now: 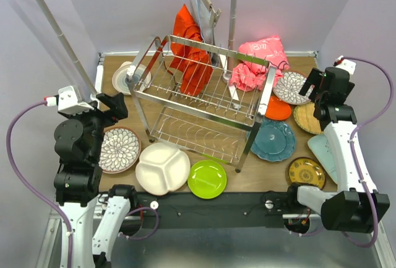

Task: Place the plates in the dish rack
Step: Grab a plate with the right arm

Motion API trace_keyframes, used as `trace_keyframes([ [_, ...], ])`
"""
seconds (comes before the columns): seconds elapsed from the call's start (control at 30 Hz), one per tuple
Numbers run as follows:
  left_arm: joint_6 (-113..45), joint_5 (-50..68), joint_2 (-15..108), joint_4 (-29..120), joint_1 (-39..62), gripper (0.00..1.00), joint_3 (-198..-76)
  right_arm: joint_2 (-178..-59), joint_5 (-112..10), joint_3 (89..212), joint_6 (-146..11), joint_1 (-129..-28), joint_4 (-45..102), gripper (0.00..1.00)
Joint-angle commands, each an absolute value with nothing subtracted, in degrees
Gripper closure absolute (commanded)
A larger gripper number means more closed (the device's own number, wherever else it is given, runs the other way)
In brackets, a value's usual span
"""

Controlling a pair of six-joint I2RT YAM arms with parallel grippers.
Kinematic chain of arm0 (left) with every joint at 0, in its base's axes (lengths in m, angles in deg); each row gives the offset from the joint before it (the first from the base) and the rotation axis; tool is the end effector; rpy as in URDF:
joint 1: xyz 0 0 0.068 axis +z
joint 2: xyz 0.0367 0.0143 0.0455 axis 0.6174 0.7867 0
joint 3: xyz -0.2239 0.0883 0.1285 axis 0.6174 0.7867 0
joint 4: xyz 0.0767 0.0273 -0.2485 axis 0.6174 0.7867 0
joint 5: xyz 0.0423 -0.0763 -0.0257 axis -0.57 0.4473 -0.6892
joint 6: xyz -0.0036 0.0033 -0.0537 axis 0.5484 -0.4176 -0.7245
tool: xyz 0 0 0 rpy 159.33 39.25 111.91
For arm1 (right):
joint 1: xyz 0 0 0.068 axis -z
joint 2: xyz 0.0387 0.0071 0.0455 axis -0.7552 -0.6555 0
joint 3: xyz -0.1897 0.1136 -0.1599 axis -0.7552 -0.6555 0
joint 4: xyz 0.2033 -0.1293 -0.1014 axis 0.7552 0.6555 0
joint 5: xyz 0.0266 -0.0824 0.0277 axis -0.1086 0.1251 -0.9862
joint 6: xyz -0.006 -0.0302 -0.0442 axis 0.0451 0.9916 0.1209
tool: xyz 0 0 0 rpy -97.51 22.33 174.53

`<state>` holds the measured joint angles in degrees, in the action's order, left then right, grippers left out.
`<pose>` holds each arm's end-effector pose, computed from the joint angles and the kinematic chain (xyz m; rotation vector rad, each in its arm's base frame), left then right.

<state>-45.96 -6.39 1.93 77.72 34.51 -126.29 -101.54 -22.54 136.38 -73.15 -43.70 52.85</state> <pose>0.0839 -0.0009 0.4262 -0.3618 1.5316 -0.2726 0.2457 -0.0356 0.3505 0.5280 1.9610 -0.2933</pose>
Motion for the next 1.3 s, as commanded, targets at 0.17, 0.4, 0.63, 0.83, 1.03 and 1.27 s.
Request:
trace_keyframes([
  [0.17,-51.59,-5.14,1.73,83.88,34.26,0.01,-130.29,-99.33,-30.4,136.79,-63.95,-43.68,51.92,0.0],
  [0.4,-51.94,-4.87,1.56,81.95,34.26,0.01,-129.33,-97.92,-42.81,133.28,-48.22,-43.68,52.1,0.0],
  [0.63,-50.53,-5.4,2.35,80.81,34.26,0.01,-129.07,-109.13,-37.27,138.44,-42.67,-43.6,60.43,0.0],
  [0.83,-49.22,-5.75,2.53,80.28,34.26,0.01,-129.15,-115.82,-42.81,140.21,-42.22,-43.07,61.06,0.0],
  [1.03,-49.04,-6.46,1.12,79.23,34.26,0.01,-127.92,-122.6,-48.69,145.22,-40.2,-41.49,62.91,0.0],
  [1.27,-49.83,-7.68,-0.37,78.7,34.26,0.02,-126.34,-134.38,-53.96,153.92,-40.56,-38.76,63.0,0.0],
])
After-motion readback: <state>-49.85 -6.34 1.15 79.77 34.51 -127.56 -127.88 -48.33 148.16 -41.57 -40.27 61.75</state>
